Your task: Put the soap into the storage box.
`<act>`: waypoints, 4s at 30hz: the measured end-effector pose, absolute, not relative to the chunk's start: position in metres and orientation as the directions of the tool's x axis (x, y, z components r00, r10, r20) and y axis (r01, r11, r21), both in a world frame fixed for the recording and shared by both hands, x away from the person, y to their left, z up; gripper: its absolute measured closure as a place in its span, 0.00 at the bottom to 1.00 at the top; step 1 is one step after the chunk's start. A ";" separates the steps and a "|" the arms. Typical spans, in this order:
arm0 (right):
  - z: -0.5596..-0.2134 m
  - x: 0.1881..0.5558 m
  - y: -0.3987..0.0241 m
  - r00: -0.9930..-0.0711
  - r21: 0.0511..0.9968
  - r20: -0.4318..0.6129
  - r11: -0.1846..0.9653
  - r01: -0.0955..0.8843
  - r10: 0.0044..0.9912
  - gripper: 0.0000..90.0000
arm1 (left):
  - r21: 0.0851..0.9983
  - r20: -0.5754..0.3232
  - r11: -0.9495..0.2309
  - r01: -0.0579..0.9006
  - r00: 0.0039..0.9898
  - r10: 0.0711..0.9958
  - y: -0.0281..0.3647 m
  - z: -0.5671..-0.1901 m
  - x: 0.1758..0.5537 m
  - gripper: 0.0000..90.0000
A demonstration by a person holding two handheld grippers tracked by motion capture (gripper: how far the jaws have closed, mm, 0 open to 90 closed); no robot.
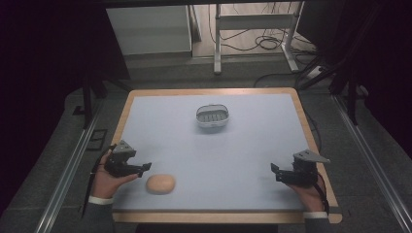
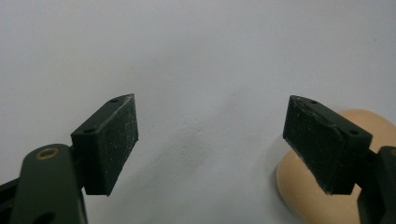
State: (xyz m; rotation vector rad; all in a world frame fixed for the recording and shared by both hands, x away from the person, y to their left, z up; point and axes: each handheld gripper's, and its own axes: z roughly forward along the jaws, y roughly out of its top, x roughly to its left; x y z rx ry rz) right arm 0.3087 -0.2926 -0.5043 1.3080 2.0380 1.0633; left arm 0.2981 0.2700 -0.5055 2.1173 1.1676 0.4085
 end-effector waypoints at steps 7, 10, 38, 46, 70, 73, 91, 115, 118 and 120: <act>-0.503 0.309 -0.296 -0.421 0.820 0.010 0.233 0.523 0.907 0.07 | 0.688 -0.046 -0.373 0.622 0.551 0.833 0.269 -0.505 0.296 0.21; -0.503 0.309 -0.296 -0.421 0.822 0.013 0.230 0.522 0.907 0.07 | 0.688 -0.050 -0.380 0.619 0.562 0.826 0.268 -0.504 0.296 0.21; -0.497 0.305 -0.303 -0.429 0.832 0.008 0.232 0.504 0.903 0.09 | 0.629 -0.014 -0.521 0.577 0.679 0.734 0.259 -0.468 0.298 0.22; -0.497 0.305 -0.303 -0.427 0.833 0.007 0.231 0.503 0.904 0.09 | 0.583 0.007 -0.585 0.564 0.717 0.697 0.254 -0.465 0.296 0.23; -0.500 0.305 -0.303 -0.412 0.826 -0.006 0.237 0.512 0.911 0.09 | 0.511 -0.009 -0.691 0.512 0.807 0.591 0.229 -0.483 0.290 0.26; -0.500 0.305 -0.303 -0.412 0.823 -0.007 0.239 0.515 0.911 0.09 | 0.493 -0.006 -0.728 0.477 0.838 0.545 0.225 -0.486 0.289 0.25; -0.504 0.306 -0.302 -0.413 0.814 -0.014 0.250 0.524 0.910 0.09 | 0.381 -0.019 -0.820 0.427 0.891 0.455 0.204 -0.506 0.292 0.24; -0.503 0.306 -0.304 -0.410 0.814 -0.017 0.251 0.524 0.912 0.09 | 0.350 -0.003 -0.827 0.440 0.884 0.468 0.195 -0.515 0.295 0.31; -0.504 0.306 -0.304 -0.408 0.813 -0.018 0.251 0.526 0.913 0.09 | 0.353 -0.006 -0.823 0.445 0.881 0.474 0.195 -0.515 0.296 0.32; -0.504 0.306 -0.304 -0.406 0.812 -0.017 0.250 0.527 0.914 0.09 | 0.361 -0.010 -0.814 0.455 0.875 0.484 0.196 -0.515 0.297 0.33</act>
